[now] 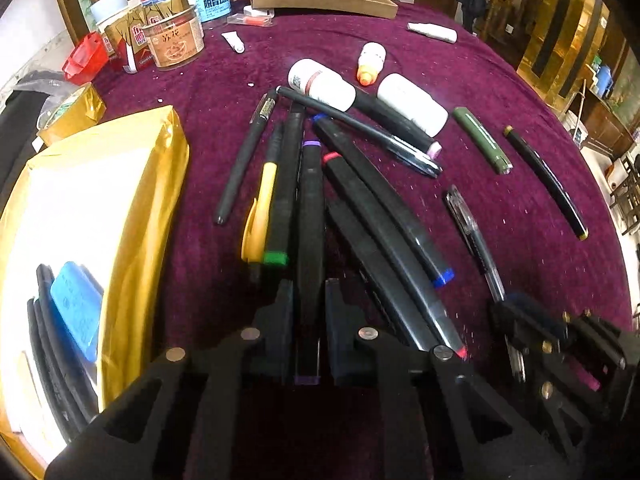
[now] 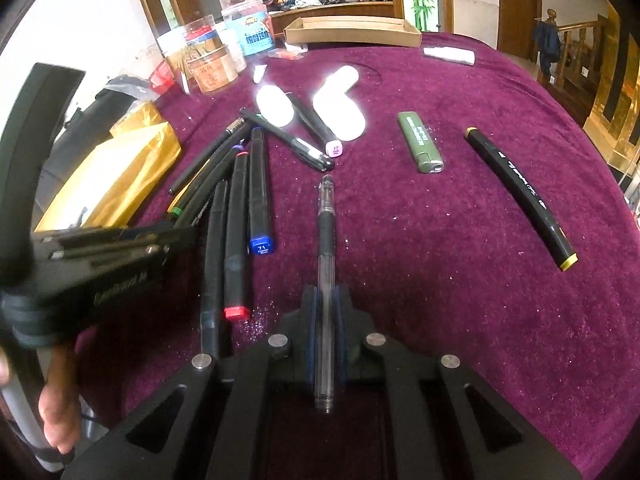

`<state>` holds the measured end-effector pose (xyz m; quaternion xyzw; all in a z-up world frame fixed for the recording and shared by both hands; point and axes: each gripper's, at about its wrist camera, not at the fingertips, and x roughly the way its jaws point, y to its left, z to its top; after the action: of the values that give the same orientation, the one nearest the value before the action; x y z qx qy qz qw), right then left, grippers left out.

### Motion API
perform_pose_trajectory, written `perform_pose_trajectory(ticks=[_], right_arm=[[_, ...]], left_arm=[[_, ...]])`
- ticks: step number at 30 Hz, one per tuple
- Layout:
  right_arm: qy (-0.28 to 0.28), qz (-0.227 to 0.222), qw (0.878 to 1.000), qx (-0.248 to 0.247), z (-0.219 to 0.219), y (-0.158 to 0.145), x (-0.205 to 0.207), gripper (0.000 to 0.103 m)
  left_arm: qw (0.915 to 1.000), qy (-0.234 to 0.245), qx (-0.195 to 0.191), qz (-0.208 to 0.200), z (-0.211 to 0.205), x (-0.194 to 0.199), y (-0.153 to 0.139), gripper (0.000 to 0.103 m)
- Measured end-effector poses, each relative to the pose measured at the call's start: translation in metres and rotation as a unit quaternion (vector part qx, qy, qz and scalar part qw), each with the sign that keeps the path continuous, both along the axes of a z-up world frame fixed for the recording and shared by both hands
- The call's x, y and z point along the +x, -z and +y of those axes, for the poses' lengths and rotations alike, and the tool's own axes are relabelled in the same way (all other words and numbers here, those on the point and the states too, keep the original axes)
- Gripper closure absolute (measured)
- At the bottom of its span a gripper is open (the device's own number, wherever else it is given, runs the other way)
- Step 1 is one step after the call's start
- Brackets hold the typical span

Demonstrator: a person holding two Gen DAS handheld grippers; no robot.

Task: Organize rigid objects
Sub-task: 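Grasp a purple-tipped black marker with the left tool while the right tool grasps a clear pen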

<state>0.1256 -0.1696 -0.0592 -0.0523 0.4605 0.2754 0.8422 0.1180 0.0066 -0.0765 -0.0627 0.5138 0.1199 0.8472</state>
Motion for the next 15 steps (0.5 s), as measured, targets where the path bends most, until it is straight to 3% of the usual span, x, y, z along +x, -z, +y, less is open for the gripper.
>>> perform_pose_trajectory(ticks=[7, 15], right_arm=[[0.001, 0.001, 1.000, 0.005, 0.000, 0.000, 0.000, 0.095], [0.002, 0.002, 1.000, 0.005, 0.000, 0.001, 0.000, 0.095]], left_arm=[[0.9999, 0.004, -0.007, 0.010, -0.012, -0.030, -0.004, 0.091], [0.9995, 0.003, 0.030, -0.003, -0.018, -0.016, -0.001, 0.090]])
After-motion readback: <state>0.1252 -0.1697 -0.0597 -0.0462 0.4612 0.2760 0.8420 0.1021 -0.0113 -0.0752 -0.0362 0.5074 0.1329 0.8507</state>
